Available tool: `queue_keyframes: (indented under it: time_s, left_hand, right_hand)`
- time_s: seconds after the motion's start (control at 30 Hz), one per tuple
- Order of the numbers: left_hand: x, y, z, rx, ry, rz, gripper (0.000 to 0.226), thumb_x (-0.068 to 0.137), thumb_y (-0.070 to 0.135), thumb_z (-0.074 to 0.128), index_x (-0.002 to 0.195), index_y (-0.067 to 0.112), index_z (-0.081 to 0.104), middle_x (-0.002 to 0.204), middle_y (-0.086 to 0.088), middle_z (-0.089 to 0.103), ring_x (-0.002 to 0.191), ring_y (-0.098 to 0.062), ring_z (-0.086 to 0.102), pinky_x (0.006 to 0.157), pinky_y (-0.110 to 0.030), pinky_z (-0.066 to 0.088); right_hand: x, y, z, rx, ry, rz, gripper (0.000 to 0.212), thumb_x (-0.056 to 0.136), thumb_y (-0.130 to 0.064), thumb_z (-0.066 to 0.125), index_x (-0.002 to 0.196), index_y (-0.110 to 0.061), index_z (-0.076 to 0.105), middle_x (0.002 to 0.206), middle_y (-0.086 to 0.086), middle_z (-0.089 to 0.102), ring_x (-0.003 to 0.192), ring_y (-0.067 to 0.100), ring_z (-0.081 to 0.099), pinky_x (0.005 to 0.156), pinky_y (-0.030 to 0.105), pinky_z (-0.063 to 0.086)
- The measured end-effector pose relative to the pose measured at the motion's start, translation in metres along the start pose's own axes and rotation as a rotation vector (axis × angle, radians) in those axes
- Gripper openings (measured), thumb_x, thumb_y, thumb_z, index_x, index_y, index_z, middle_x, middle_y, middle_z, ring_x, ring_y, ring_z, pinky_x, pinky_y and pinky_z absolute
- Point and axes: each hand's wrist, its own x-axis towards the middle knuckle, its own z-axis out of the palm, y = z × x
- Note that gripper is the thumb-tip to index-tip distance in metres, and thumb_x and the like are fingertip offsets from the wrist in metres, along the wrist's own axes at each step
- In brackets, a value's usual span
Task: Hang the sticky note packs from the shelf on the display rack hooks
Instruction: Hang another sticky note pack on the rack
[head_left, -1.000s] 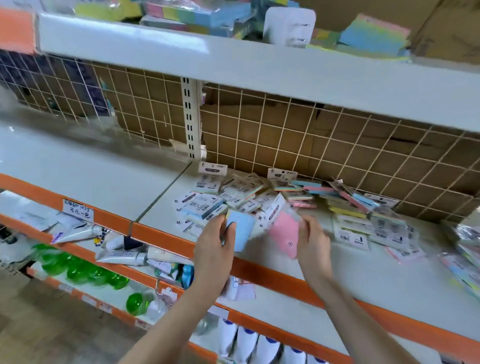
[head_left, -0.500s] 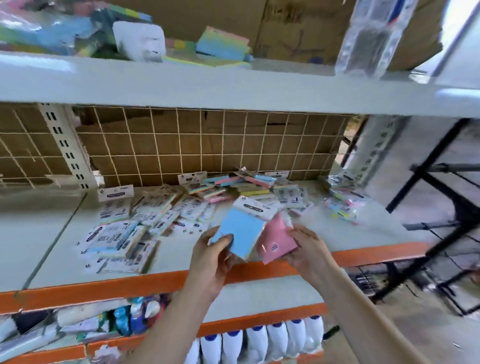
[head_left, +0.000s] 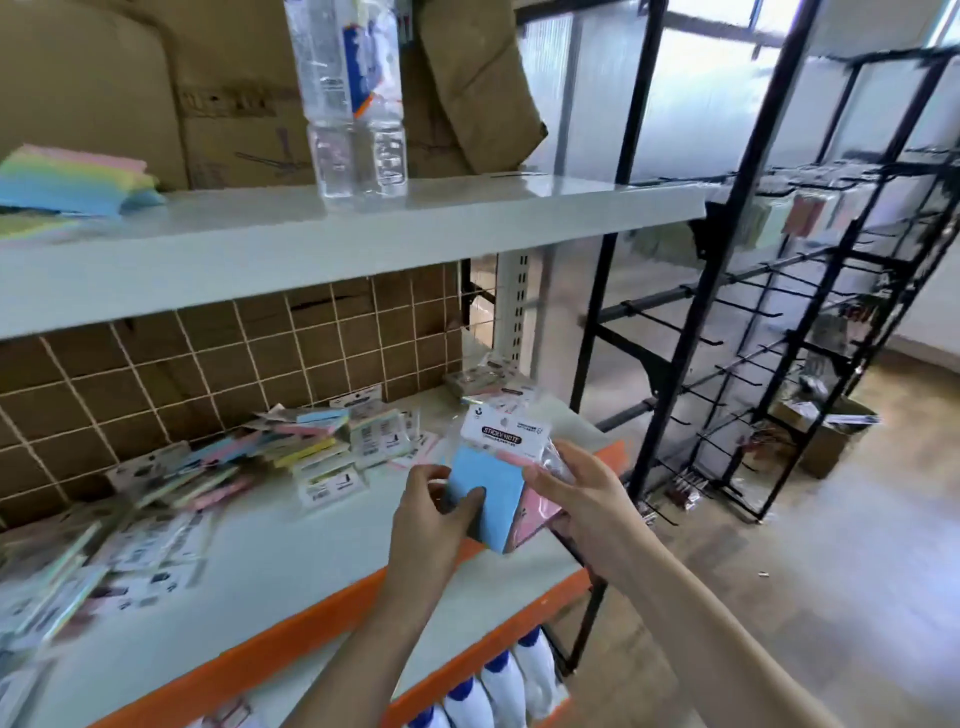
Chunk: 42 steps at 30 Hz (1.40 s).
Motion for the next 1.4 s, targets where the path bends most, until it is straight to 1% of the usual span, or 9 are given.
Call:
queue_keyframes:
  time_s: [0.1,0.23,0.37,0.5,0.67,0.87,1.17,1.33,1.4]
  left_hand:
    - [0.001,0.021,0.044,0.057,-0.086,0.094,0.040,0.087,0.021,0.067,0.122,0.016,0.050,0.115,-0.002,0.059,0.099,-0.012,0.055,0.079,-0.015,0.042]
    - [-0.005,0.054,0.111,0.213,-0.184,0.209,0.069,0.085,0.038,0.067,0.142,0.012,0.036,0.139,-0.004,0.046,0.128,-0.019,0.042,0.107,-0.039,0.040]
    - [-0.016,0.085,0.177,0.089,-0.345,0.201,0.085,0.076,0.046,0.074,0.141,0.011,0.033,0.132,-0.008,0.047,0.124,-0.022,0.046,0.102,-0.042,0.043]
    - [-0.023,0.108,0.219,-0.130,-0.351,0.264,0.058,0.076,0.025,0.078,0.125,0.025,0.047,0.116,0.003,0.059,0.108,-0.010,0.057,0.090,-0.029,0.050]
    - [-0.030,0.136,0.266,-0.627,-0.428,-0.132,0.015,0.093,0.026,0.055,0.104,0.027,0.066,0.077,0.006,0.070,0.077,-0.016,0.065,0.074,-0.032,0.052]
    - [-0.030,0.158,0.303,-1.059,-0.610,-0.397,0.052,0.081,0.038,0.052,0.125,0.010,0.057,0.120,-0.024,0.063,0.115,-0.040,0.058,0.104,-0.058,0.039]
    - [-0.010,0.191,0.385,-0.720,-0.674,-0.197,0.042,0.074,0.051,0.055,0.105,0.024,0.066,0.101,-0.005,0.072,0.086,-0.016,0.068,0.073,-0.031,0.053]
    - [0.008,0.212,0.450,-0.399,-0.635,0.147,0.048,0.081,0.058,0.053,0.112,0.022,0.057,0.097,-0.009,0.065,0.081,-0.015,0.063,0.073,-0.015,0.049]
    - [0.023,0.218,0.479,-0.243,-0.590,0.327,0.055,0.083,0.065,0.053,0.124,0.028,0.052,0.114,-0.003,0.059,0.099,-0.012,0.061,0.085,-0.027,0.052]
  right_hand:
    - [-0.005,-0.013,-0.042,-0.065,0.104,-0.069,0.023,0.087,-0.009,0.067,0.107,0.000,0.062,0.090,0.021,0.063,0.076,0.029,0.057,0.065,0.039,0.046]
    - [-0.009,-0.029,-0.096,-0.093,0.225,-0.135,0.007,0.086,-0.008,0.068,0.091,-0.005,0.065,0.079,0.010,0.066,0.072,0.023,0.059,0.070,0.042,0.046]
    - [-0.013,-0.047,-0.149,-0.155,0.292,-0.249,0.013,0.086,-0.011,0.069,0.076,-0.012,0.061,0.058,-0.007,0.059,0.054,0.007,0.055,0.049,0.019,0.044]
    - [-0.024,-0.065,-0.193,-0.158,0.258,-0.286,0.017,0.088,-0.014,0.068,0.091,0.002,0.061,0.073,0.006,0.060,0.065,0.016,0.054,0.061,0.028,0.043]
    - [-0.038,-0.084,-0.275,0.071,0.326,-0.166,0.015,0.089,-0.001,0.060,0.103,-0.004,0.064,0.078,0.006,0.065,0.073,0.021,0.061,0.061,0.034,0.051]
    - [-0.048,-0.100,-0.343,0.244,0.498,-0.136,0.018,0.087,0.008,0.053,0.094,-0.007,0.060,0.071,0.001,0.068,0.061,0.014,0.066,0.046,0.028,0.051]
    - [-0.040,-0.109,-0.412,0.070,0.632,-0.191,0.060,0.086,0.015,0.039,0.128,-0.028,0.040,0.090,0.004,0.065,0.077,0.020,0.063,0.060,0.041,0.056]
    - [-0.002,-0.129,-0.440,-0.260,0.601,-0.268,0.069,0.084,0.019,0.037,0.125,-0.037,0.042,0.083,-0.003,0.061,0.056,0.003,0.062,0.048,0.025,0.052]
    - [0.021,-0.137,-0.452,-0.341,0.617,-0.251,0.059,0.086,0.014,0.043,0.127,-0.028,0.048,0.085,0.001,0.054,0.049,0.002,0.056,0.044,0.024,0.048]
